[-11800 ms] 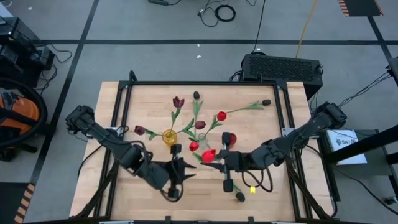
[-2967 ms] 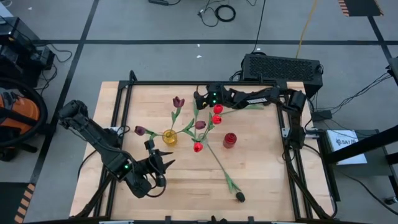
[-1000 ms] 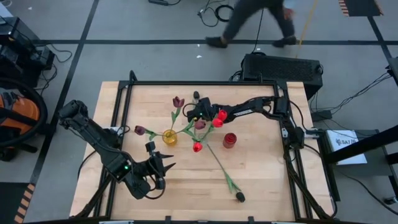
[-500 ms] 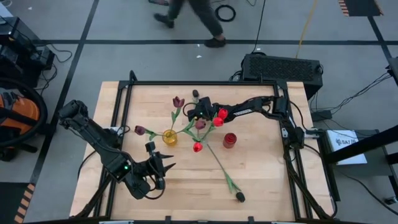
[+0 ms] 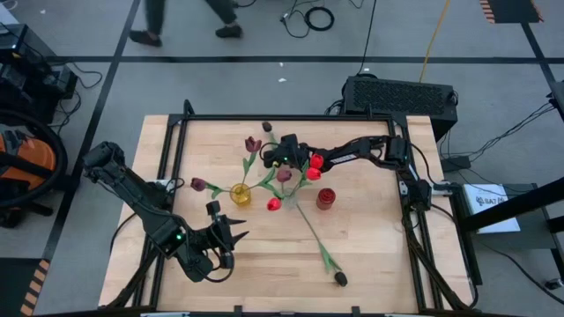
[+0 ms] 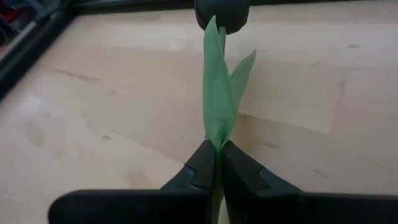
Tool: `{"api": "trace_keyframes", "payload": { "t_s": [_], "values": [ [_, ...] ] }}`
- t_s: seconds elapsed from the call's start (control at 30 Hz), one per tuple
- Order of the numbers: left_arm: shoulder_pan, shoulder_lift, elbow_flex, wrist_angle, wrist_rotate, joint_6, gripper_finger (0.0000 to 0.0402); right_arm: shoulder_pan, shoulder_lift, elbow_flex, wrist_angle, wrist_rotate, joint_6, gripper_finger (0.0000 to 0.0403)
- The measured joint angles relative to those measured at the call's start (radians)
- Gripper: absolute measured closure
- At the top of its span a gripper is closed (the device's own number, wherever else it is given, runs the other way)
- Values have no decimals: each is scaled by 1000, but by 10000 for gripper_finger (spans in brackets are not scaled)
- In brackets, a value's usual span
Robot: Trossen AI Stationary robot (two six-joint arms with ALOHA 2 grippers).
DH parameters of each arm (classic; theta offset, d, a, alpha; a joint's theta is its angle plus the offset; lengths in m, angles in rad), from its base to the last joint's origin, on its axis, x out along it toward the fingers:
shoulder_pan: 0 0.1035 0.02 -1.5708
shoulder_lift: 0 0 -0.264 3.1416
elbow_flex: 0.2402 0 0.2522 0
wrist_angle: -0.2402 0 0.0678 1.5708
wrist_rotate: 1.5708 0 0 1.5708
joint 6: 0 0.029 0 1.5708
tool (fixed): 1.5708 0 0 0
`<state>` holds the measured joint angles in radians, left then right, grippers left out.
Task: Sort flowers into vase by color
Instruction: Put the top left black tulip into the red vase
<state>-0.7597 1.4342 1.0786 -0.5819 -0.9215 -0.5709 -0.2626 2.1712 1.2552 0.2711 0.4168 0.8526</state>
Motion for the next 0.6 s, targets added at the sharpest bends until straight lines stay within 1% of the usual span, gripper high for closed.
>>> {"api": "trace_keyframes", "payload": {
  "t_s": [0.37,0.5,0.6],
  "values": [
    [0,0,0,0,0,0,253,-5,-4,0,9,-11,1,391],
    [0,0,0,0,1,0,253,-5,-32,1,33,-57,-8,392],
    [0,0,0,0,1,0,253,-5,-64,1,22,-60,-40,392]
  ]
}}
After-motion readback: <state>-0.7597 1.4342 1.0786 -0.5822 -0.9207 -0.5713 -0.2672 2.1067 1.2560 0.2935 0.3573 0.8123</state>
